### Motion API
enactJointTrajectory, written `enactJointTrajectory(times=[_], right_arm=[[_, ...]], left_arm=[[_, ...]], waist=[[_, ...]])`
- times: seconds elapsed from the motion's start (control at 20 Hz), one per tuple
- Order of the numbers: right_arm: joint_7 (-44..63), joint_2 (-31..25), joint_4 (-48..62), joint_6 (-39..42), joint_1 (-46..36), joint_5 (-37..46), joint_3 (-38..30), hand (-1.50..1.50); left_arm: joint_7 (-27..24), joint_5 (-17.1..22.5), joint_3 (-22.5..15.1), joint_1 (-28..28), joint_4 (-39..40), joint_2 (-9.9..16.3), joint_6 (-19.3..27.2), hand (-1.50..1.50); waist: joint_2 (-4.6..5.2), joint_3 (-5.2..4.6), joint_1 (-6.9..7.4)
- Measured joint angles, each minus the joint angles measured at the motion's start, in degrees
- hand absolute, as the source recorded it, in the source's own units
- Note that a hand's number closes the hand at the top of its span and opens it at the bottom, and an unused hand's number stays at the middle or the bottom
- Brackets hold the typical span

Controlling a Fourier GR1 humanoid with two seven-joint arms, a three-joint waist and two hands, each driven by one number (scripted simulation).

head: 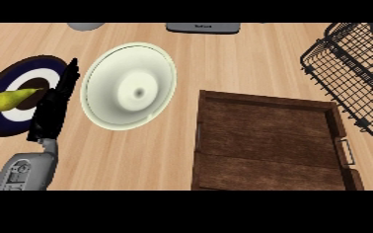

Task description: Pick the tomato from the tray and place it in the tiered basket

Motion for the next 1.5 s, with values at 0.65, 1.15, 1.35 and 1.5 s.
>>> enactJointTrajectory(times=[0.65, 1.15, 1.35, 1.5], right_arm=[[-6.8, -3.3, 2.1, -0.1, 3.7, -5.6, -4.7, 1.5], [-9.7, -2.3, 1.3, -6.5, 9.9, -16.3, -13.7, -1.5], [-11.6, -1.8, -1.5, -10.4, 11.9, -18.7, -14.9, -1.5], [-13.3, -1.5, -3.9, -14.8, 13.5, -20.1, -15.6, -1.5]], left_arm=[[0.3, -1.5, 0.2, 1.0, -0.5, -1.3, 1.1, 0.0], [-0.5, -1.4, 0.9, 2.1, -0.9, -1.1, 0.4, 0.0], [-1.0, -1.3, 1.7, 1.7, -0.1, -1.1, 0.4, 0.0], [-1.2, -1.1, 2.2, 1.8, 0.4, -0.8, -0.1, 0.0]], waist=[[-0.49, 0.02, -1.18], [-0.56, 0.06, -1.37], [-0.7, 0.06, -1.76], [-0.74, 0.05, -1.89]])
